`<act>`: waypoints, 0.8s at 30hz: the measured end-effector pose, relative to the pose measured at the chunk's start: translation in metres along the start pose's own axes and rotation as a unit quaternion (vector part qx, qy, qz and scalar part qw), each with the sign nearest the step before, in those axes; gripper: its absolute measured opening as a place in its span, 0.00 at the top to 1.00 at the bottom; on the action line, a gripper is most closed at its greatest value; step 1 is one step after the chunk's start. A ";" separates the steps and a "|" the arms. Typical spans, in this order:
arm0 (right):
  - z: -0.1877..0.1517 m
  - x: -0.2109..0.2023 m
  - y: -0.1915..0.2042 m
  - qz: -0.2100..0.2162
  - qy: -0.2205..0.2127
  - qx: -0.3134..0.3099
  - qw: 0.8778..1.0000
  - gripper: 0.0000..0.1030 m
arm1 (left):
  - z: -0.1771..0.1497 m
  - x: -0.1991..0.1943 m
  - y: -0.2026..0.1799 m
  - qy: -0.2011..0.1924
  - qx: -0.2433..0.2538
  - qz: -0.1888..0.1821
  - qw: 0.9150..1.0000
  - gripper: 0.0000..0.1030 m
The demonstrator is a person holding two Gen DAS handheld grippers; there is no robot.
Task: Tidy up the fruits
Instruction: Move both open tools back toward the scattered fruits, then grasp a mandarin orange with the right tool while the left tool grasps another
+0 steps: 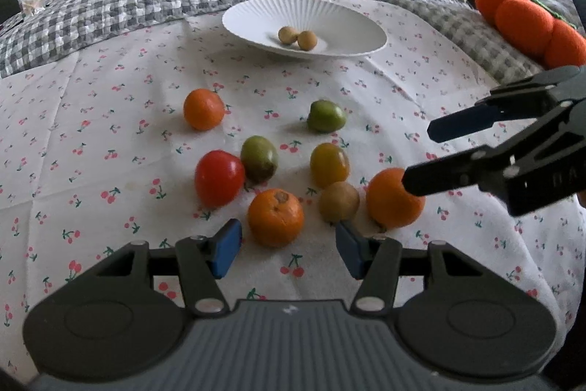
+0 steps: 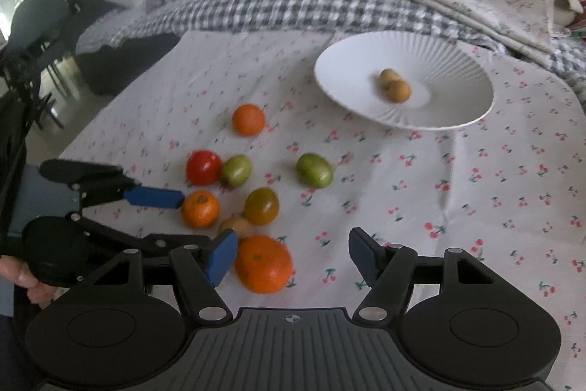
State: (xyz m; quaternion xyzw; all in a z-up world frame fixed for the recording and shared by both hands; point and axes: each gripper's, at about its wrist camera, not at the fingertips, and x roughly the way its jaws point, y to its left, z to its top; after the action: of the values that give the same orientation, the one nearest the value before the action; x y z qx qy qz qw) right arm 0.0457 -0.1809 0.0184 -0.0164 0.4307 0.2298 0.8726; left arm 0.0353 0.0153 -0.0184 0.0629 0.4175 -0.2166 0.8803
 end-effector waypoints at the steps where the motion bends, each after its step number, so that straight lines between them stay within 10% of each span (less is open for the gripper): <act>1: -0.001 0.002 0.001 0.002 0.004 -0.002 1.000 0.34 | 0.000 0.001 0.000 0.002 0.001 0.001 1.000 0.48; 20: -0.011 0.024 0.016 0.006 0.039 -0.035 0.999 0.35 | 0.000 0.003 0.004 -0.006 0.012 0.013 1.000 0.70; 24: -0.012 0.024 0.018 0.013 0.037 -0.046 0.998 0.53 | -0.001 0.002 0.003 -0.009 0.016 0.016 1.000 0.70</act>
State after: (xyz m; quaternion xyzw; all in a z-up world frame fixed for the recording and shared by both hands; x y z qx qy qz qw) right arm 0.0418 -0.1580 -0.0041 -0.0590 0.4515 0.2599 0.8515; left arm 0.0372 0.0175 -0.0205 0.0821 0.4050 -0.2095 0.8862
